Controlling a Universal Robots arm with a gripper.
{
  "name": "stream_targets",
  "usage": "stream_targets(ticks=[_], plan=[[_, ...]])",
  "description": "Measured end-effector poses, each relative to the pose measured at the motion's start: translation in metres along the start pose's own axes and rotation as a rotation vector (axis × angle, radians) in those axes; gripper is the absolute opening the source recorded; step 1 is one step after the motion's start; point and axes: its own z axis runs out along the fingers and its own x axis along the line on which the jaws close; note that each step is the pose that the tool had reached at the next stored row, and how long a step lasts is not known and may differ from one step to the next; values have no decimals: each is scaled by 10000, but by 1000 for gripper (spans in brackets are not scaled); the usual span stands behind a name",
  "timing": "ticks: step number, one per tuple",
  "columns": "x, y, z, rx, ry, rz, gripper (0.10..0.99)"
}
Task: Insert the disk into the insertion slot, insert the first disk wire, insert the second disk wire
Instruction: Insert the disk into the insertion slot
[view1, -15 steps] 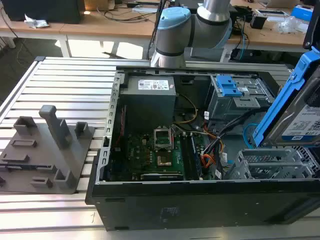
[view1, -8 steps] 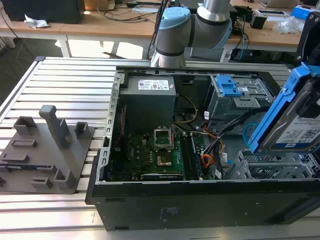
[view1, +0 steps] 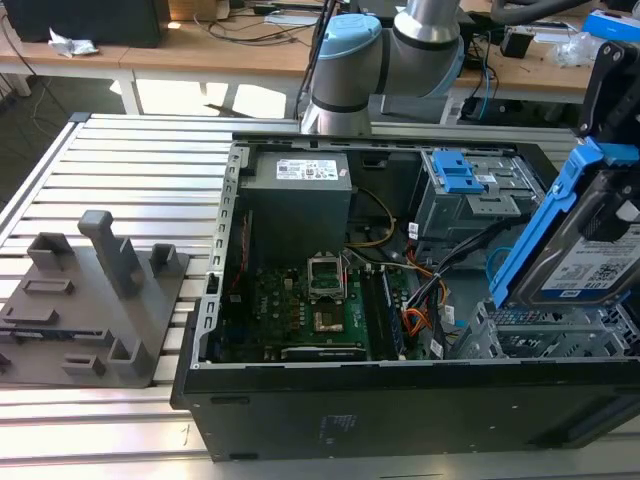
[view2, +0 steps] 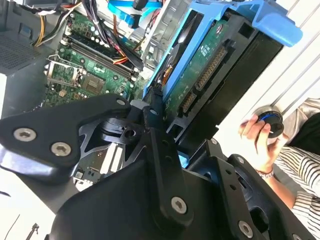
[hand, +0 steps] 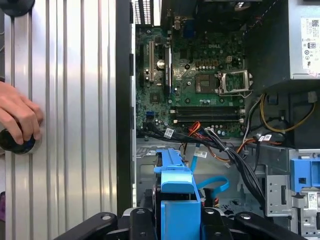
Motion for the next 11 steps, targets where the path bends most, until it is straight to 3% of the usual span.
stream_targets(ticks=[3, 6, 11], plan=[[-82, 0, 17, 0, 0, -1, 361], [-241, 2, 35, 0, 0, 0, 361], [-324, -13, 64, -3, -1, 0, 361]])
